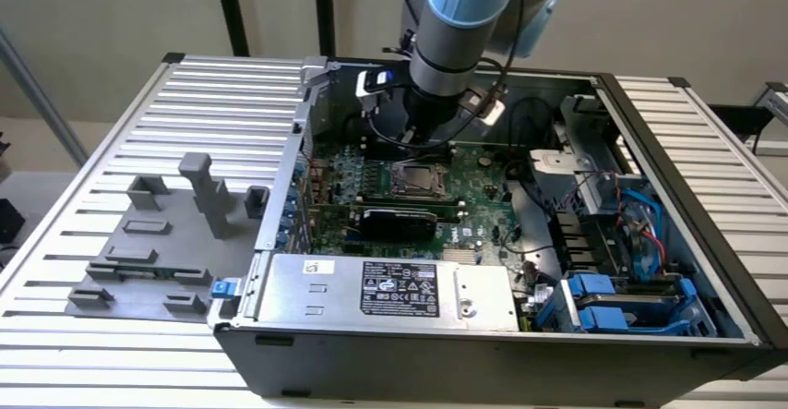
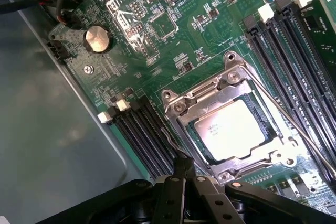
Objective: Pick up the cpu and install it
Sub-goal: 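Install the first cpu locking lever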
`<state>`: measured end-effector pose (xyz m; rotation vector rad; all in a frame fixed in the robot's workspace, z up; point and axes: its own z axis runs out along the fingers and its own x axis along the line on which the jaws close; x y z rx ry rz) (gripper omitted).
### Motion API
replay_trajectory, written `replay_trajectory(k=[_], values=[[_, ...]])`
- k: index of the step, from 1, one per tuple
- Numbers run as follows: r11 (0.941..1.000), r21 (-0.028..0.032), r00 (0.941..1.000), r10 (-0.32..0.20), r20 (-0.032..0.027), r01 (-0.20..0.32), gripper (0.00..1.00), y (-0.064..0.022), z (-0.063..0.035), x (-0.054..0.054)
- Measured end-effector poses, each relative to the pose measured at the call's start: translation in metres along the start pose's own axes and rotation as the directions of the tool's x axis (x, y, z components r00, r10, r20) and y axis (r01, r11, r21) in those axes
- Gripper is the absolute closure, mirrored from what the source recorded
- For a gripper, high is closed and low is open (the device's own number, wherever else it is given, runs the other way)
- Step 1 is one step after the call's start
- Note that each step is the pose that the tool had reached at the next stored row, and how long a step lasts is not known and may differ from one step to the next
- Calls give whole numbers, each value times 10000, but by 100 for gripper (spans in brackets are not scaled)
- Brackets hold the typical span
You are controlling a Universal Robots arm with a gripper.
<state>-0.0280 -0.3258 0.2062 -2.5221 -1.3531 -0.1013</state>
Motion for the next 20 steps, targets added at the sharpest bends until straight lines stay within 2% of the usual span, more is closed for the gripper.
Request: replay_trajectory(k=[9,20], values=[[10000,0,10000,0,3,0,89,45,53,10],[10000,-10,10000,1,17,-1,89,106,73,44]])
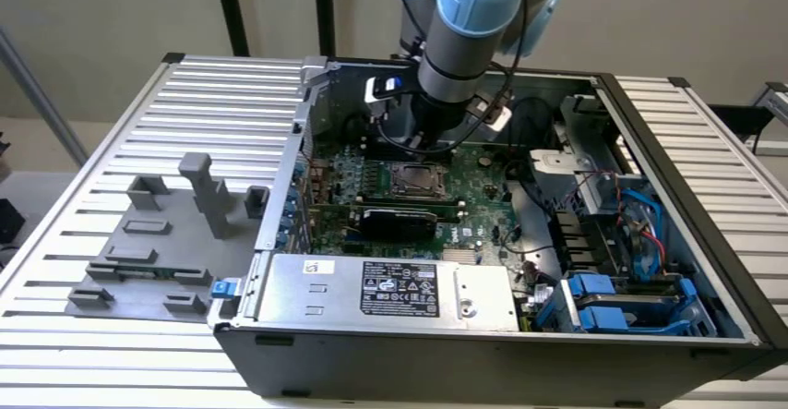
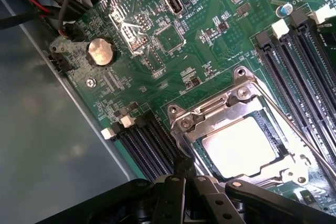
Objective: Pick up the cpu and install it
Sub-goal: 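Install the first cpu locking lever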
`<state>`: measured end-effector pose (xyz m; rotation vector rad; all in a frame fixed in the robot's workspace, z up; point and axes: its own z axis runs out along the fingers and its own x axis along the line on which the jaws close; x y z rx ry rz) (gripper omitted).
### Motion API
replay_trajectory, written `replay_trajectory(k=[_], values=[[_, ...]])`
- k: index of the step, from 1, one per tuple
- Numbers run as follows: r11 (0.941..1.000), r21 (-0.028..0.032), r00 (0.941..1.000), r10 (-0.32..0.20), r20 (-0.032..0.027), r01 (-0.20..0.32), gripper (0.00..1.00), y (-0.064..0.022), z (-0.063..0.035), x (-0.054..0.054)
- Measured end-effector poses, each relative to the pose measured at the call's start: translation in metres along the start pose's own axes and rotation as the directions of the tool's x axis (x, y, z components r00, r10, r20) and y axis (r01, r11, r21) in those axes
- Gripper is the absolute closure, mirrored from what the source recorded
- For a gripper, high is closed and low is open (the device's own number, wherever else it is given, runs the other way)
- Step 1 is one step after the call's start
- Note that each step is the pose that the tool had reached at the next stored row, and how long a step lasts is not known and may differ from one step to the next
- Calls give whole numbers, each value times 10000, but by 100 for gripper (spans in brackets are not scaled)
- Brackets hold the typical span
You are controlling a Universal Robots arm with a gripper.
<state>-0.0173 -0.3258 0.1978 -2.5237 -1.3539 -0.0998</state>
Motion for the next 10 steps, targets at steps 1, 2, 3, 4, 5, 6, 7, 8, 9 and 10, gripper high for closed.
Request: replay_trajectory(k=[1,2,3,4,5,6,7,8,9,10], values=[[10000,-4,10000,2,7,-2,89,1,1,0],[10000,-7,10000,2,12,-2,89,4,2,1],[10000,-9,10000,2,15,-2,89,9,4,3],[10000,-10,10000,1,14,-1,89,13,6,5],[10000,-9,10000,0,12,0,89,17,10,8],[10000,-9,10000,0,12,0,89,22,12,10],[10000,-9,10000,0,11,0,89,26,15,12],[10000,-9,10000,0,11,0,89,31,18,15],[10000,-9,10000,-2,12,2,89,39,20,18],[10000,-8,10000,-5,14,5,89,46,22,20]])
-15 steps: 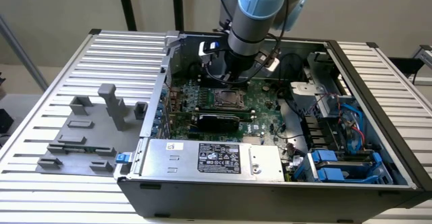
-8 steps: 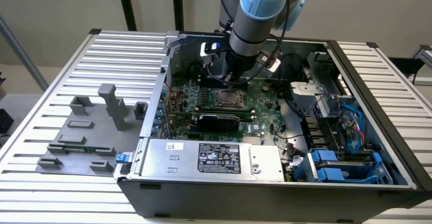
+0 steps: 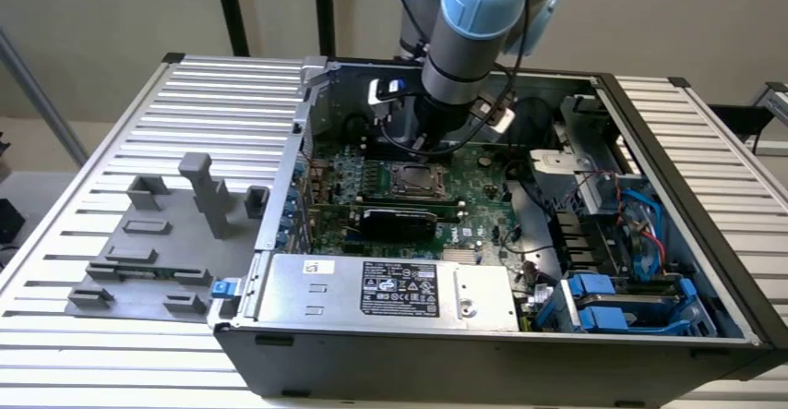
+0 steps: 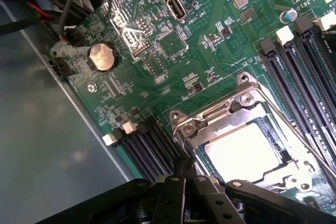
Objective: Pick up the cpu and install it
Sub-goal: 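Install the first cpu locking lever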
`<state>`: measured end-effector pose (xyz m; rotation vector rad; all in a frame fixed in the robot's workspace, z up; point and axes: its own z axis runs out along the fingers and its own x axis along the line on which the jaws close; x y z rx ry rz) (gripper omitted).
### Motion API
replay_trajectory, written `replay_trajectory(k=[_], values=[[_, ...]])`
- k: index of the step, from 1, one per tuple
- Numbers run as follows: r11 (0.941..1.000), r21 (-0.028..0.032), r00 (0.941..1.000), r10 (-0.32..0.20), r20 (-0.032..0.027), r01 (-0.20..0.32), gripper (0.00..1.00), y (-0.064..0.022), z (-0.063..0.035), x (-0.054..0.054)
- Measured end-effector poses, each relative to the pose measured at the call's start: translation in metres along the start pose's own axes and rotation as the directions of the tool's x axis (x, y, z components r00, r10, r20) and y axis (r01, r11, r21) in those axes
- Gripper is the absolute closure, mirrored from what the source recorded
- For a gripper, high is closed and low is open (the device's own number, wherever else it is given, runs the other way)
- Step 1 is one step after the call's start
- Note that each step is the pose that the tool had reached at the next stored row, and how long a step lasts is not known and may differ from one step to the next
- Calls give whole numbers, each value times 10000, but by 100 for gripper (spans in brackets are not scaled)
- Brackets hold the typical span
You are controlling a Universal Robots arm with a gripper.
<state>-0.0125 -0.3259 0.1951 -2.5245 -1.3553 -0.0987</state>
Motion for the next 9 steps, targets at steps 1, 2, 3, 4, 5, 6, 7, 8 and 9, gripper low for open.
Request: replay_trajectory(k=[1,2,3,4,5,6,7,8,9], values=[[10000,2,10000,-5,-1,5,89,6,3,1],[10000,7,10000,-12,-3,12,89,13,4,1],[10000,12,10000,-20,-7,20,89,20,5,1],[10000,19,10000,-31,-15,31,89,26,5,1],[10000,32,10000,-44,-28,44,89,32,6,0],[10000,45,10000,-56,-41,56,89,39,5,1],[10000,60,10000,-69,-57,70,89,46,3,3],[9999,79,9999,-83,-82,83,89,54,3,7],[9999,99,9999,-95,-108,96,89,63,2,10]])
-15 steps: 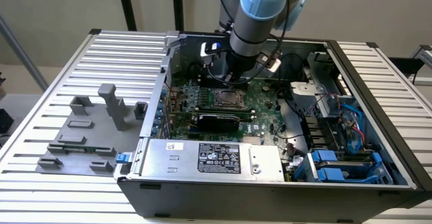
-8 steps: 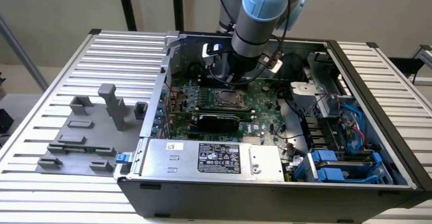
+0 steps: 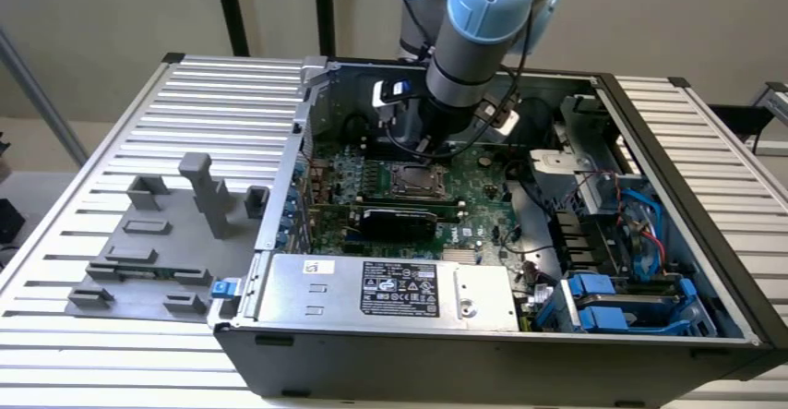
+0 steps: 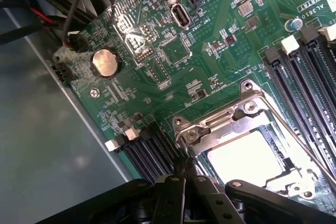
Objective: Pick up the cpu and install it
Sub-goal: 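Install the first cpu locking lever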
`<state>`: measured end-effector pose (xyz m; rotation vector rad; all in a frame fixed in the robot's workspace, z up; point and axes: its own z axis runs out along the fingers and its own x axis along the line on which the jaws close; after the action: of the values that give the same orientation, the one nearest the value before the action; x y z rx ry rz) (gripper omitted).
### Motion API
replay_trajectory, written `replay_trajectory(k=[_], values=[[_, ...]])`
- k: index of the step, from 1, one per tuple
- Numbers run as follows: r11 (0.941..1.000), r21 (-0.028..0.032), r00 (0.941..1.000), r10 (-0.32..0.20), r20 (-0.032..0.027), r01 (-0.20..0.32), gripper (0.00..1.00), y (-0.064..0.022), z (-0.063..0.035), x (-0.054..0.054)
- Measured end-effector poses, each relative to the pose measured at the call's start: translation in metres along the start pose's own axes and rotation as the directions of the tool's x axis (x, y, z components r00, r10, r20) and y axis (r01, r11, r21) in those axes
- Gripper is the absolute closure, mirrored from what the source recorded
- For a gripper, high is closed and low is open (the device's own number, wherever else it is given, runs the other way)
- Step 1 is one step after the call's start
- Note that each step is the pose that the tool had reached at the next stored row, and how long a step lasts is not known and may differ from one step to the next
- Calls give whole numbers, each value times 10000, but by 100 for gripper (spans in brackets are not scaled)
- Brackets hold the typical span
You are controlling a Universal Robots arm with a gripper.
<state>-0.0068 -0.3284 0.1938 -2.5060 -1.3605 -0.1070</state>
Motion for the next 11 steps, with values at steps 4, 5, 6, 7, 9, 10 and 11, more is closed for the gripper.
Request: replay_trajectory(k=[4,5,6,7,9,10,11], values=[[10000,37,10000,-25,-46,26,89,36,-10,-25],[10000,41,10000,-32,-48,32,89,44,-13,-36],[10000,44,10000,-39,-48,40,89,49,-16,-44],[10000,50,10000,-47,-55,47,89,52,-18,-49],[10000,66,10000,-61,-73,61,89,55,-21,-55],[9999,74,9999,-68,-79,68,89,56,-21,-56],[9999,80,9999,-74,-85,75,89,56,-22,-57]])
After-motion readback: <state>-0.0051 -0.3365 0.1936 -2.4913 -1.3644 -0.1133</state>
